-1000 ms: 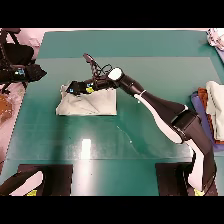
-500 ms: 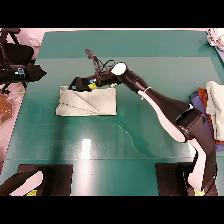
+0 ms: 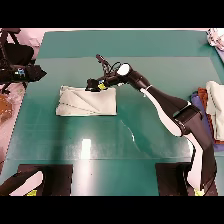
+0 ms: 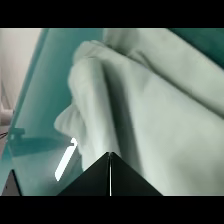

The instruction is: Fold the shirts.

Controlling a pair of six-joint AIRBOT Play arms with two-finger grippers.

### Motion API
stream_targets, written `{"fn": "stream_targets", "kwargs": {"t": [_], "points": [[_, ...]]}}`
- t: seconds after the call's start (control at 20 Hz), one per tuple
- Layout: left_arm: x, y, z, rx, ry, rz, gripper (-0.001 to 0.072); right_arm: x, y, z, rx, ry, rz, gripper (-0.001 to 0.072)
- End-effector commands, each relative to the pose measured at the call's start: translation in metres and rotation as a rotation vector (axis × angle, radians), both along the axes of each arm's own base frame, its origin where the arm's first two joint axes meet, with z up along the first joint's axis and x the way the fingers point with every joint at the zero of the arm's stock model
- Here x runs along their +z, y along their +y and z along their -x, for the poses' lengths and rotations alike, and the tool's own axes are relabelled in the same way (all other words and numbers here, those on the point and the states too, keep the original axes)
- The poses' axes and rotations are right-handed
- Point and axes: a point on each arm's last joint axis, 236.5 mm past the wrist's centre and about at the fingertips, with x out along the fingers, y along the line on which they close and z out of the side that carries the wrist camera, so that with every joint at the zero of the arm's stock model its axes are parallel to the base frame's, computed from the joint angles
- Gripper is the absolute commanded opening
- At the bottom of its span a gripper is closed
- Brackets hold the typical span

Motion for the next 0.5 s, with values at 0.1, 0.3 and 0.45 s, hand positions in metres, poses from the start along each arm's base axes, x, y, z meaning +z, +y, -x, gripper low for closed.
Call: {"fn": "stream_targets", "kwargs": {"t": [0.1,0.3,0.45], "points": [[0.000,0.000,0.000,0.000,0.000,-0.001,0.0024,-0.017,0.014,-0.007,-0.049,-0.024,0.007,0.0012],[-0.012,-0.007,0.012,-0.152,0.005,-0.135,0.0023,-0.021,0.019,0.006,0.003,-0.072,0.063,0.0012],[-0.058,-0.025,0.041,-0.507,0.076,-0.429,0.0025,0.001,0.000,-0.004,0.021,-0.214,0.154,0.0012]]}}
